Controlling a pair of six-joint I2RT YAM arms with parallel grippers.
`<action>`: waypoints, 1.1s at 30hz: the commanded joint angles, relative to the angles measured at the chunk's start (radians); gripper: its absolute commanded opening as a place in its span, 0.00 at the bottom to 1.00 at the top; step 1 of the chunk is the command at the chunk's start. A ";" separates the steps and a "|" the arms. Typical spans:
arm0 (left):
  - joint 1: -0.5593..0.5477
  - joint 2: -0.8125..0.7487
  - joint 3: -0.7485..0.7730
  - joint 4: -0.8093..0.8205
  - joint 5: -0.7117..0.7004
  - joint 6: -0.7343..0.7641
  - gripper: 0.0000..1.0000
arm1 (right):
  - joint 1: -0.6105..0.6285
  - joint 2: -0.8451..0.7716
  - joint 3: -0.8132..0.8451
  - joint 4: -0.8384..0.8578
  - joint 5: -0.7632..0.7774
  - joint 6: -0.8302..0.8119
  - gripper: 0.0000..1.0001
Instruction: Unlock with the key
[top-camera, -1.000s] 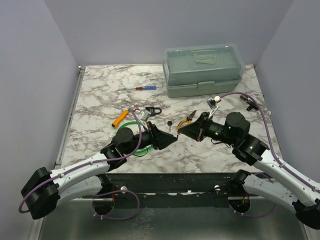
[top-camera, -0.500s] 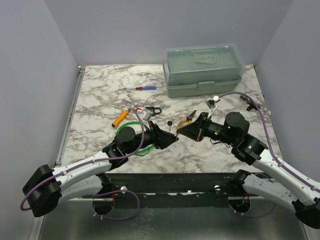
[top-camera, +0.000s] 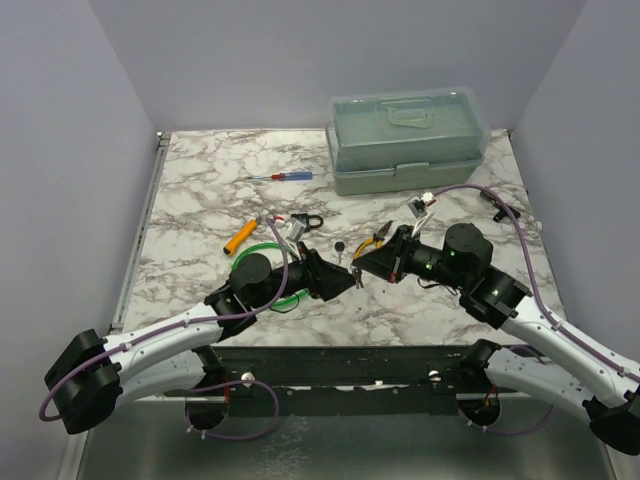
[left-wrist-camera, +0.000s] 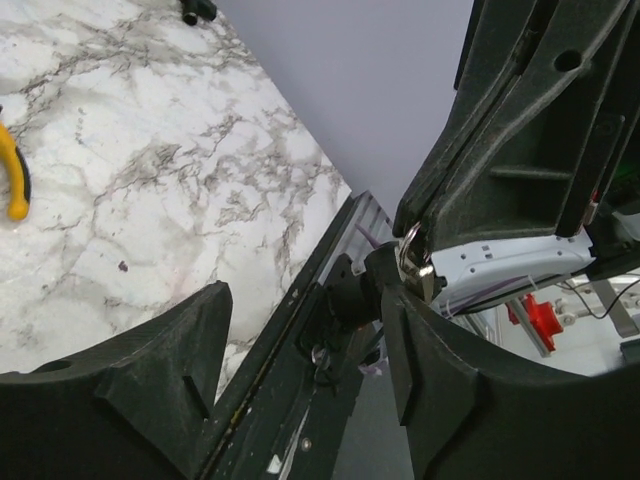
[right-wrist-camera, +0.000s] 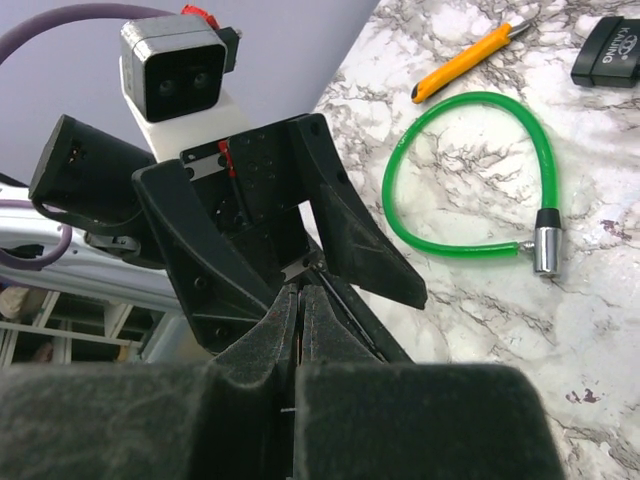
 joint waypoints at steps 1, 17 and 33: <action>-0.007 -0.087 0.006 -0.132 -0.054 0.055 0.70 | 0.001 -0.005 0.007 -0.028 0.048 -0.011 0.00; -0.009 -0.255 -0.032 -0.193 -0.072 0.319 0.66 | 0.002 0.034 0.044 -0.036 0.003 0.004 0.00; -0.013 -0.068 0.060 -0.127 0.023 0.426 0.57 | 0.002 0.055 0.060 -0.049 0.003 0.032 0.00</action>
